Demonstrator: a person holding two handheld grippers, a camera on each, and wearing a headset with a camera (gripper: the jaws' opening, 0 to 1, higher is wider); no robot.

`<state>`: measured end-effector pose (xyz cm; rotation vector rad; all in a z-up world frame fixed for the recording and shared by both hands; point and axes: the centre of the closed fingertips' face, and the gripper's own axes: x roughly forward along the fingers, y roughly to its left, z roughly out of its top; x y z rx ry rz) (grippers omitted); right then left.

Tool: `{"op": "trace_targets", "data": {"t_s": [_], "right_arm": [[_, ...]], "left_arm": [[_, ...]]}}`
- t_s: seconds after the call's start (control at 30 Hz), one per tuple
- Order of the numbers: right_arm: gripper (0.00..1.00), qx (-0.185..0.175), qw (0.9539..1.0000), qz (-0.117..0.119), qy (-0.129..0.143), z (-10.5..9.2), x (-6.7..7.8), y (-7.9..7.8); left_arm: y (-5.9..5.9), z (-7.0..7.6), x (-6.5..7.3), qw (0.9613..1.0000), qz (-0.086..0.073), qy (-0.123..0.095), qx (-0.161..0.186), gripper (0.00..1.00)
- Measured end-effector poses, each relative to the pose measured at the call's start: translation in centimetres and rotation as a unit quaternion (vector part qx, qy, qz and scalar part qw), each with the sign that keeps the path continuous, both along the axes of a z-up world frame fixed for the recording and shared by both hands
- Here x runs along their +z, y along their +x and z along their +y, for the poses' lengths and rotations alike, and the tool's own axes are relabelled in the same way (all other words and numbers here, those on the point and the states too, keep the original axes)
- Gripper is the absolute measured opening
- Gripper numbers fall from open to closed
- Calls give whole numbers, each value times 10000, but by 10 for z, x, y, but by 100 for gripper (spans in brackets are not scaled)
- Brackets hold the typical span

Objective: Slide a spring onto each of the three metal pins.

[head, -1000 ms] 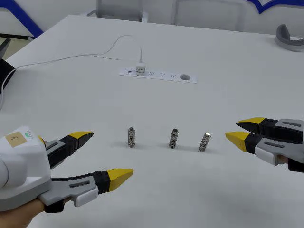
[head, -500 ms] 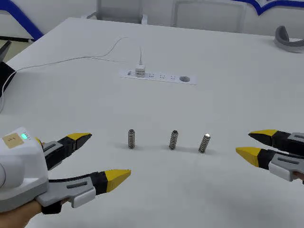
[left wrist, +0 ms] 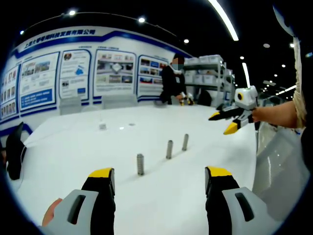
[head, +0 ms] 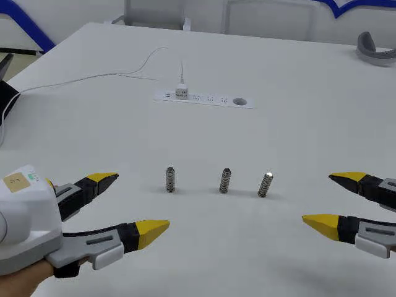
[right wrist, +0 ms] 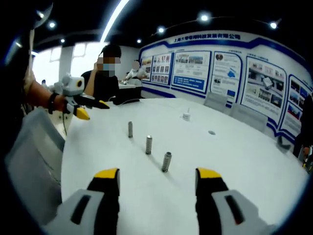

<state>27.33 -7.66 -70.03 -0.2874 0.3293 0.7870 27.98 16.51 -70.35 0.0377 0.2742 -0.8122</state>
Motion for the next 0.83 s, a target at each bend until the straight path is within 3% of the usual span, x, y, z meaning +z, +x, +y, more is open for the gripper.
{"op": "trace_targets", "data": {"t_s": [0.3, 0.83], "right_arm": [[86, 106, 9999, 30, 72, 4, -3, -3], [86, 10, 10000, 8, 62, -1, -2, 2]], "left_arm": [[-1, 1, -1, 10000, 11, -1, 25, 76], [-2, 1, -2, 10000, 52, 36, 8, 73]]}}
